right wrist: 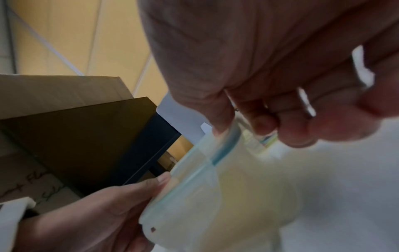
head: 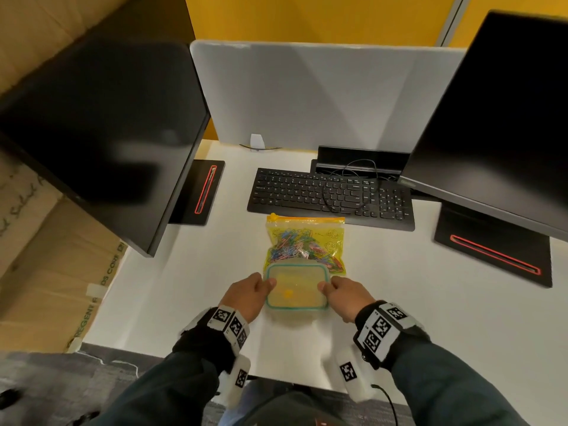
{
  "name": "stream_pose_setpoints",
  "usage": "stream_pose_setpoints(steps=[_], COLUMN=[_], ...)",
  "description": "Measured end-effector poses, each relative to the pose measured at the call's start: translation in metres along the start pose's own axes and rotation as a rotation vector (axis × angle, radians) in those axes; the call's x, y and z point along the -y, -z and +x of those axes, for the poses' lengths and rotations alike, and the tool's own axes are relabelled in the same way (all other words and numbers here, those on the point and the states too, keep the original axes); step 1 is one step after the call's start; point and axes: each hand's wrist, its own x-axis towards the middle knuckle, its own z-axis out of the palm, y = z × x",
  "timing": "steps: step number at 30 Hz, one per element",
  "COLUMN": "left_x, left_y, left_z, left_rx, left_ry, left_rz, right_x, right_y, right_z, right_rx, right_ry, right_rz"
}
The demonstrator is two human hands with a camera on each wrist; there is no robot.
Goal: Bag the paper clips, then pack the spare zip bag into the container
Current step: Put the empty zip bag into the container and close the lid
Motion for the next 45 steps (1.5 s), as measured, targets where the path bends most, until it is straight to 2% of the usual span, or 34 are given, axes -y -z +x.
stream_pose_setpoints(steps=[3, 5, 7, 9, 11, 12, 14, 15, 17, 21, 23, 27, 29, 31, 35, 38, 42, 45], left_x=[-0.001, 0.001, 0.001, -0.003, -0.013, -0.018, -0.025, -0.028, -0.030, -0.031, -0.029, -0.033, -0.034, -0.032, -0.010, -0.004, -0.018, -0.026], left_y=[0.003, 0.003, 0.002, 0.003, 0.004, 0.002, -0.004, -0.008, -0.014, -0.027, -0.033, -0.036, -0.031, -0.020, -0.002, -0.003, -0.009, -0.008], left_z=[0.004, 0.005, 0.004, 0.002, -0.002, -0.003, -0.001, 0.001, 0.006, 0.005, 0.003, 0.000, -0.002, -0.004, 0.003, 0.017, 0.035, 0.048], left_rx=[0.081, 0.115, 0.087, -0.055, -0.201, -0.184, -0.015, 0.050, 0.067, -0.016, -0.030, 0.044, 0.110, 0.146, 0.115, 0.102, 0.141, 0.150], left_ry=[-0.021, -0.001, 0.004, -0.030, -0.142, -0.226, -0.367, -0.405, -0.419, -0.445, -0.469, -0.530, -0.483, -0.398, -0.252, -0.251, -0.291, -0.256], left_rz=[-0.073, -0.176, -0.168, 0.027, 0.195, 0.264, 0.475, 0.585, 0.670, 0.628, 0.644, 0.611, 0.585, 0.520, 0.528, 0.508, 0.513, 0.571], right_x=[-0.004, -0.006, -0.005, -0.004, -0.004, -0.003, 0.002, 0.004, 0.005, -0.004, -0.011, -0.028, -0.039, -0.052, -0.088, -0.102, -0.082, -0.058], right_y=[-0.001, 0.001, 0.003, 0.004, 0.005, 0.004, 0.002, 0.000, -0.004, -0.005, -0.006, -0.019, -0.023, -0.019, 0.001, 0.016, 0.033, 0.044], right_z=[0.003, 0.003, 0.003, 0.000, -0.006, -0.010, -0.014, -0.014, -0.012, -0.016, -0.021, -0.035, -0.040, -0.044, -0.056, -0.058, -0.034, -0.012], right_rx=[0.125, 0.151, 0.149, 0.094, -0.109, -0.238, -0.370, -0.374, -0.327, -0.226, -0.259, -0.225, -0.238, -0.312, -0.466, -0.486, -0.537, -0.521], right_ry=[-0.003, -0.012, -0.010, 0.010, 0.083, 0.145, 0.314, 0.390, 0.459, 0.450, 0.486, 0.638, 0.611, 0.523, 0.290, 0.098, 0.106, 0.105], right_rz=[0.324, 0.406, 0.337, 0.206, 0.034, -0.027, -0.060, -0.072, -0.114, -0.174, -0.290, -0.529, -0.561, -0.518, -0.496, -0.467, -0.391, -0.355])
